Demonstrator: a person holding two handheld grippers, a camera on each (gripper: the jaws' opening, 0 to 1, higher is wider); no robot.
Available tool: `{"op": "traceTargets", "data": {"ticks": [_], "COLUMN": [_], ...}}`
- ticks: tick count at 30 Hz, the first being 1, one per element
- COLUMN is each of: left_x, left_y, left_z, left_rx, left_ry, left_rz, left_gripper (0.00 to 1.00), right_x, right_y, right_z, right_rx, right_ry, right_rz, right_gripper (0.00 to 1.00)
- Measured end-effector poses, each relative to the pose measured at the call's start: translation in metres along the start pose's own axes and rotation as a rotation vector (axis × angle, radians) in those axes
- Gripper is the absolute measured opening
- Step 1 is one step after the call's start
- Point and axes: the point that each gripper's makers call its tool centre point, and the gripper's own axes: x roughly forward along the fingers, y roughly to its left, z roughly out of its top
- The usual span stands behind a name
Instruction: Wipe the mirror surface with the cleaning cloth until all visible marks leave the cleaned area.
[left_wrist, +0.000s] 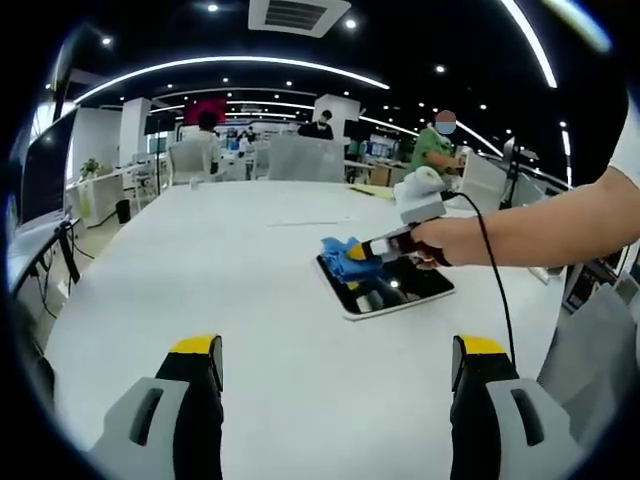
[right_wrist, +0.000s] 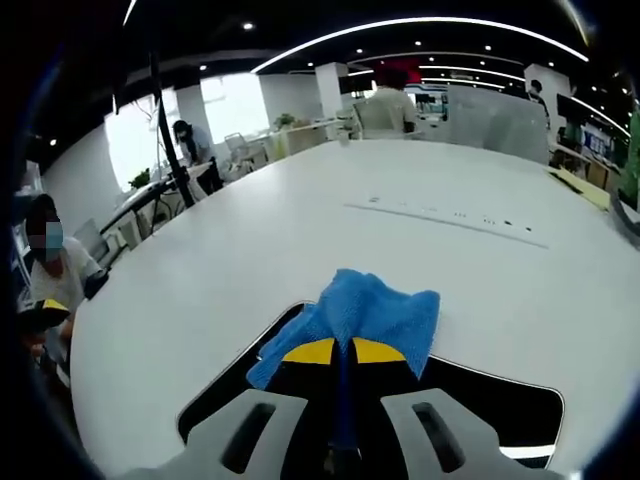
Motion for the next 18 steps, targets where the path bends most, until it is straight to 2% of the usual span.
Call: {"op": "traceTargets", "data": {"ticks": [18], "left_x": [-0.001], "left_y": [0.005], "left_z": [-0.002], "left_rx": [-0.004], "left_ry": [-0.002], "left_rz": [0.008], "left_gripper": [0.96], "right_x": [0.016], "right_y": [0.011], "right_z": [0.006], "right_rx": [-0.028], "right_ry": [0.0], "right_rz": [0.032], "right_gripper": [0.0]}}
